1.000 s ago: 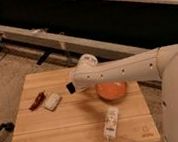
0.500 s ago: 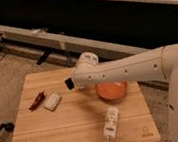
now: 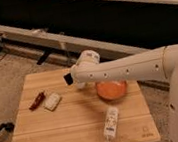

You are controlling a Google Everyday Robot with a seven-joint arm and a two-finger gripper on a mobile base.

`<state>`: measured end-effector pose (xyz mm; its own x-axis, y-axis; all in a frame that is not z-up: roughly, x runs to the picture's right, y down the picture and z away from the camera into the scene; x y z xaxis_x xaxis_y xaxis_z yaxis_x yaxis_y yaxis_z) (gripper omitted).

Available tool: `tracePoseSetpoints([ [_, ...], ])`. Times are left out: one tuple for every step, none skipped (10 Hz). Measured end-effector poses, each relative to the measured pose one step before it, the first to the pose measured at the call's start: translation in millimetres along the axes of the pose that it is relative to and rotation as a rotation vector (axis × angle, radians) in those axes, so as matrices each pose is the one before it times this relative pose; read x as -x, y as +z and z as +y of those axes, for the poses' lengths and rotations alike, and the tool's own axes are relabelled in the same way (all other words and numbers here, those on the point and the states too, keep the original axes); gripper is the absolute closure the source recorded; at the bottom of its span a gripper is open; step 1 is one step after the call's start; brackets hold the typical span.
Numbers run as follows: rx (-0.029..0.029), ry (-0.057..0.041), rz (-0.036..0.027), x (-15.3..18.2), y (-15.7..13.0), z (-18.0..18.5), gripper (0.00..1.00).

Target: Place the eraser in the ceramic cup

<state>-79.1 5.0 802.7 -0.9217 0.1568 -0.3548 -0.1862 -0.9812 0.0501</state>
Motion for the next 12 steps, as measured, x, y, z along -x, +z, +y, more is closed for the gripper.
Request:
tracePoseSetpoints([
  [0.00961,0.00229,0.00245,0.69,0.2,3.64,1.0],
  [0.0107,0.00331,0.00436,0.93,0.76,3.64,1.0],
  [0.00824,0.00118,0.00428,-0.01,1.38,3.41,1.0],
  [0.00666,0.0016,0.00736,-2.23,2.31,3.7,1.0],
  [0.00453,0.00348,0.00904,-2.11,2.74,2.21,1.0],
  [0.00588,0.0056,0.01001,-0.68,2.32,2.35,1.0],
  [0.00335,0.00733,0.0089,1.15,3.93,1.01,1.0],
  [0.00108,0.0062,0.01348,-2.29,4.78,0.8,1.0],
  [0.00209,0.00179,0.01016,-1.71,3.32,1.52,1.0],
  [-0.00041,0.01018,0.01917,-1.24,6.2,0.67,1.0],
  [-0.00032,0.00896,0.01073,1.13,3.75,-0.06,1.0],
  [0.0013,0.01242,0.01352,1.51,4.12,0.39,0.99],
])
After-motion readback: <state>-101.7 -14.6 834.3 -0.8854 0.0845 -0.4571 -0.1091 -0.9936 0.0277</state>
